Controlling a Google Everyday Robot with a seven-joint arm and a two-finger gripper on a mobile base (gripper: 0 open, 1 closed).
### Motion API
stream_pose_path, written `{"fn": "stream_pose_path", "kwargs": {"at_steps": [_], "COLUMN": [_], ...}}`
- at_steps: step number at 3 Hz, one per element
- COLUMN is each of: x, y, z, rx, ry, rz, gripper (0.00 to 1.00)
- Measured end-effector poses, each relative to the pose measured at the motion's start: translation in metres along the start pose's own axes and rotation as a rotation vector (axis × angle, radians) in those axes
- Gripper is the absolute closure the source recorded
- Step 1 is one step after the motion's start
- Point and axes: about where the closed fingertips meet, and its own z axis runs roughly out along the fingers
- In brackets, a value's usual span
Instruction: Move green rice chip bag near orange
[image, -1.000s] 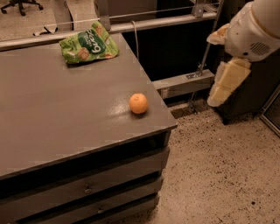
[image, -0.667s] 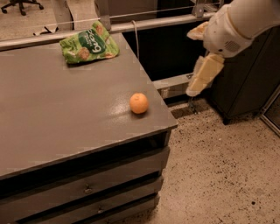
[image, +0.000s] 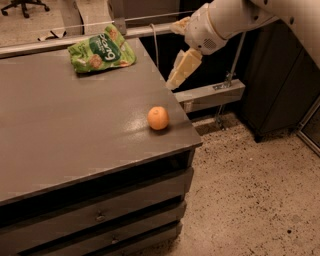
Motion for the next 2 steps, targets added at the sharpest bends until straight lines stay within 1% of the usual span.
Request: {"fn": "stream_pose_path", "kwargs": {"at_steps": [1,2], "x": [0.0,-0.004], "y": [0.0,-0.005], "z": [0.0,0.018], "rx": [0.0,-0.004], "ry": [0.0,-0.031], "rz": [0.0,-0.008], "gripper": [0.0,0.0]}}
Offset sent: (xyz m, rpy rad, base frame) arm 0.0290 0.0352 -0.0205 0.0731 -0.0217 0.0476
